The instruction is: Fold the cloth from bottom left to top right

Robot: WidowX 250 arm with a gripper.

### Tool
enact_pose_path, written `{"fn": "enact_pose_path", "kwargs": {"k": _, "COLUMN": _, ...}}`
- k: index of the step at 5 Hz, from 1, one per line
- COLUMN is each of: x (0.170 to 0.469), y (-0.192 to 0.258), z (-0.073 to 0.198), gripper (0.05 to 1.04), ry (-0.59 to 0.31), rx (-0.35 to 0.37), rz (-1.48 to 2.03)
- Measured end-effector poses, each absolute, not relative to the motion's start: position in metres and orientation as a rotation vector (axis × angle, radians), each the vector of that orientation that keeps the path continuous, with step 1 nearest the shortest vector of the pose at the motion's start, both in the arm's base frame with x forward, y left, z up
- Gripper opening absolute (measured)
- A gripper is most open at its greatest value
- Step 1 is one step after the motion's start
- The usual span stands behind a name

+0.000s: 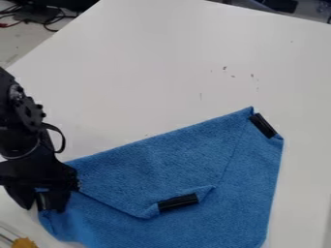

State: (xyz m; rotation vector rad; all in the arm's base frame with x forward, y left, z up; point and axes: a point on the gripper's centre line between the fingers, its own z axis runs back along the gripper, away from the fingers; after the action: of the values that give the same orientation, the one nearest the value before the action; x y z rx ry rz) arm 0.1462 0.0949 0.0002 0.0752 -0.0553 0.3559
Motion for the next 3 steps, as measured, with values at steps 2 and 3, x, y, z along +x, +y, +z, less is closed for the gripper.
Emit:
{"fn": "enact_pose_path", "kwargs": {"k": 2, "x": 0.1479, "y": 0.0929, "z": 0.0019, "gripper": 0.294, "ry": -0.065, "rx": 0.097, "rz": 0.379}}
{"fn": "enact_pose_path", "kwargs": {"k": 3, "x": 0.1425, "y": 0.0908, "z": 0.0096, "gripper": 0.166, "ry": -0.063, "rx": 0.117, "rz": 0.396}}
